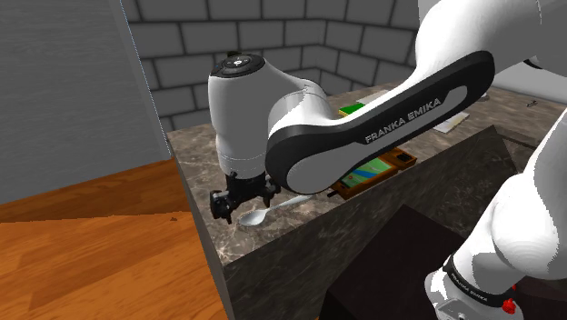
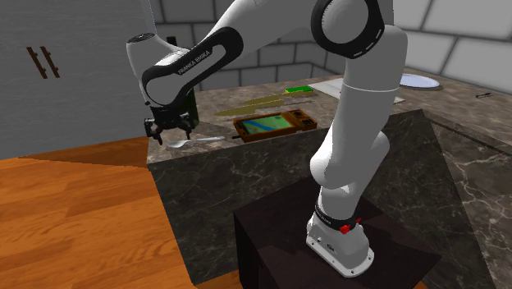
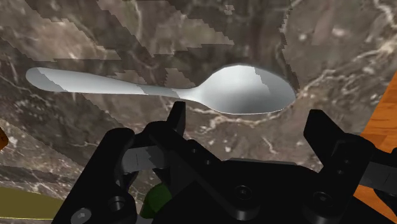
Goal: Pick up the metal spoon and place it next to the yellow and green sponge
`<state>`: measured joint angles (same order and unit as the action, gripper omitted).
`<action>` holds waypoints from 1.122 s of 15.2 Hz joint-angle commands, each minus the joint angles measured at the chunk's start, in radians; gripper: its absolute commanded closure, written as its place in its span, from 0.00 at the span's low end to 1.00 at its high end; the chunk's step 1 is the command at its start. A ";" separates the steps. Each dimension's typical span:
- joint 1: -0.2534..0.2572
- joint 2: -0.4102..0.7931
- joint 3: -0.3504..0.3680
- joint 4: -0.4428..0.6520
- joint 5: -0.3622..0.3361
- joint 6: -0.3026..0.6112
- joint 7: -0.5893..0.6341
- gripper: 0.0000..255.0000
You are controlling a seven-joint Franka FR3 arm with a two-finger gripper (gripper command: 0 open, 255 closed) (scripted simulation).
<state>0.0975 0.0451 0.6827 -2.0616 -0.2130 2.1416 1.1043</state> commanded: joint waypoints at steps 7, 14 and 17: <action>0.000 0.000 0.000 0.000 0.000 0.000 0.000 1.00; -0.002 -0.024 0.000 0.032 0.024 -0.048 -0.022 1.00; -0.003 -0.039 0.000 0.059 0.039 -0.084 -0.036 1.00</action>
<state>0.0951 0.0090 0.6834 -2.0149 -0.1782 2.0708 1.0741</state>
